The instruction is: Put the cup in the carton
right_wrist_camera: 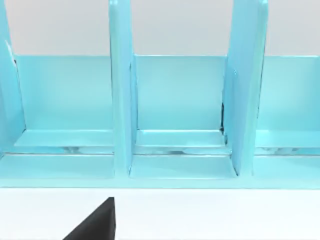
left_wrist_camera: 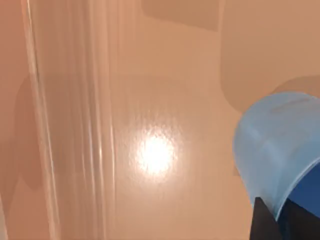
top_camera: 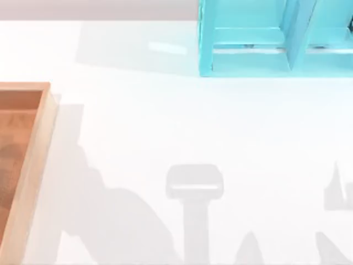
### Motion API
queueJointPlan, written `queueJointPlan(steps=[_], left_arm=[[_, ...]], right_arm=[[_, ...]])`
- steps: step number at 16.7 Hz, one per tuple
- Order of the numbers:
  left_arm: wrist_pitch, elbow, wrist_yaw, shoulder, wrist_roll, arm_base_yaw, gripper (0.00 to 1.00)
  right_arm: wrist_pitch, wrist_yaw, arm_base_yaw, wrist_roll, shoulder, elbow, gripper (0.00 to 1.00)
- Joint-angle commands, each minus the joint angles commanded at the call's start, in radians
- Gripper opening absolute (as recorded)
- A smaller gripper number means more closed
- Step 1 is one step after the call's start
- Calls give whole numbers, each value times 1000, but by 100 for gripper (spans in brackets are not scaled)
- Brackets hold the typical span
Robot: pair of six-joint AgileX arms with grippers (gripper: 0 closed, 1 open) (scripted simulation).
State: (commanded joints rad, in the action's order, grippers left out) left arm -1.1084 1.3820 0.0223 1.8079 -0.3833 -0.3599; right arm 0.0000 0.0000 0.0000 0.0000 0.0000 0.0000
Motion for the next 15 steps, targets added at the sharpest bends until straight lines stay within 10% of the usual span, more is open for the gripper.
queueJointPlan(steps=[9,15], left_arm=[[0,0,0,0,0,0,98],[0,0,0,0,0,0,100]], right_arm=[[0,0,0,0,0,0,100],[0,0,0,0,0,0,100]])
